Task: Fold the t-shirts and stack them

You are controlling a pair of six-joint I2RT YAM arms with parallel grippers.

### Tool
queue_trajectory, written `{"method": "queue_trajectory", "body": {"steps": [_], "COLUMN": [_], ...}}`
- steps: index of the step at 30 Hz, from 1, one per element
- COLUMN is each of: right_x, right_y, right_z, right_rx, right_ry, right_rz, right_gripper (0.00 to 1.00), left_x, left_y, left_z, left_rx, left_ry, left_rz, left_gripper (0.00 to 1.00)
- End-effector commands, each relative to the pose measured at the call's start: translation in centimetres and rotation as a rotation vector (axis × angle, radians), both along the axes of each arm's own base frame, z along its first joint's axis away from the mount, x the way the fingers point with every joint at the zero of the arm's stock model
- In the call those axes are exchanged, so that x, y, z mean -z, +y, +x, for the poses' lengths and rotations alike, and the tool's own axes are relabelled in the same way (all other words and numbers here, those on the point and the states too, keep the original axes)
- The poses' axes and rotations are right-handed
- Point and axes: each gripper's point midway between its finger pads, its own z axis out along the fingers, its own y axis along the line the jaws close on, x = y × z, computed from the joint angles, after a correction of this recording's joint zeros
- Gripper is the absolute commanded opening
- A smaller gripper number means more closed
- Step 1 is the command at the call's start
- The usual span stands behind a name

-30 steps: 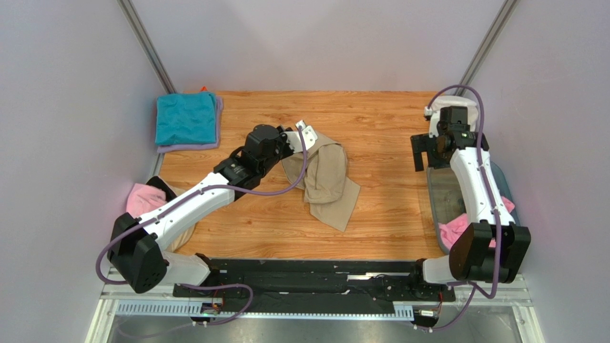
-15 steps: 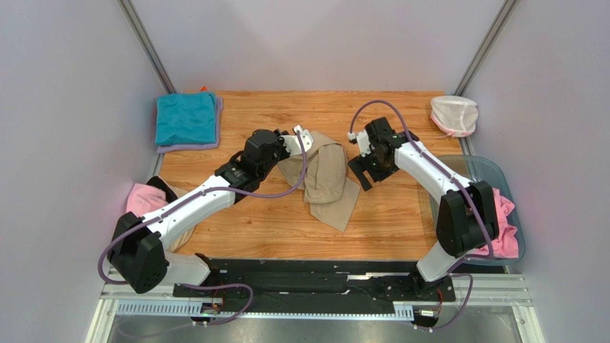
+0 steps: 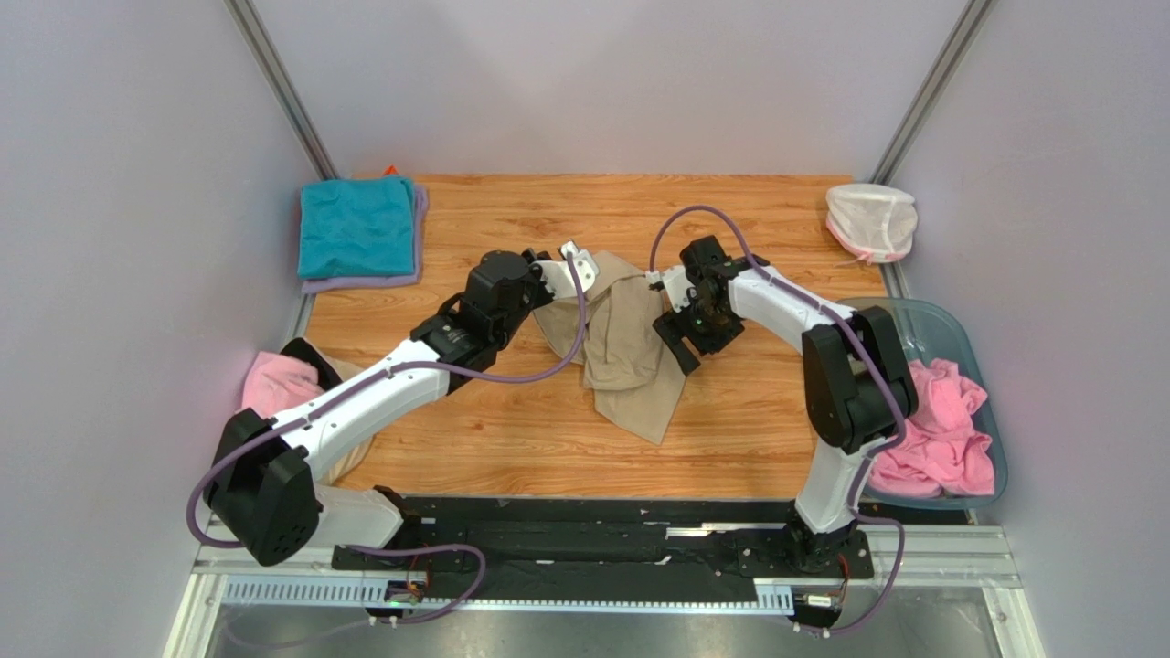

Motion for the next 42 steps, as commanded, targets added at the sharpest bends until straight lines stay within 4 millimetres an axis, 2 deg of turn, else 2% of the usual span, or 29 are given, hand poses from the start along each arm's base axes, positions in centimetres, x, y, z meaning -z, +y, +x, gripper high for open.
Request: {"method": "queue_trajectory", "body": {"steps": [1, 11, 16, 21, 24, 30, 33, 34, 36, 38, 40, 41, 42], "right_x": [-0.1, 1.1, 2.2, 3.7, 3.8, 3.9, 4.0, 3.7, 3.5, 2.1, 0.6, -1.4, -2.7], "right_y": [1.6, 2.8, 3.6, 3.6, 3.4, 2.6, 1.7, 1.5, 0.7, 0.1, -1.4, -1.6, -2.7], "right_z": [2.6, 4.0, 3.3, 2.3, 2.2, 0.6, -0.2, -0.2, -0.4, 0.1, 0.9, 1.7, 2.1], "right_rx": [-0.051, -0.079, -0.102, -0.113, -0.115, -0.116, -0.120, -0.120, -0.121, -0.112, -0.087, -0.074, -0.055], "right_ry": [-0.057, -0.030, 0.001, 0.037, 0.035, 0.067, 0.068, 0.058, 0.044, 0.003, -0.049, -0.105, -0.139], "right_rz": [0.045, 0.057, 0.055, 0.042, 0.039, 0.018, -0.010, -0.018, -0.054, -0.081, -0.162, -0.169, -0.216], "right_gripper": [0.74, 0.69, 0.65, 0.57, 0.46, 0.27, 0.08, 0.00, 0.00, 0.00, 0.00, 0.00, 0.00], "left_x": [-1.2, 0.0, 0.4, 0.3, 0.4, 0.4, 0.5, 0.6, 0.3, -0.5, -2.5, -3.4, -5.4], "left_y": [0.0, -0.3, -0.3, -0.2, -0.1, 0.2, 0.3, 0.4, 0.6, 1.0, 1.5, 2.2, 2.6], "left_z": [0.5, 1.0, 1.2, 1.3, 1.3, 1.1, 1.0, 1.0, 1.2, 1.4, 1.7, 1.9, 1.9], "left_rx": [-0.006, -0.008, -0.013, -0.013, -0.016, -0.021, -0.023, -0.027, -0.035, -0.053, -0.074, -0.097, -0.108], "left_ry": [-0.054, -0.044, -0.045, -0.052, -0.049, -0.056, -0.058, -0.058, -0.071, -0.085, -0.122, -0.136, -0.168], "left_rz": [-0.012, 0.009, 0.023, 0.030, 0.034, 0.036, 0.043, 0.042, 0.043, 0.031, -0.001, -0.015, -0.045], "left_gripper": [0.00, 0.00, 0.00, 0.00, 0.00, 0.00, 0.00, 0.00, 0.00, 0.00, 0.00, 0.00, 0.00]}}
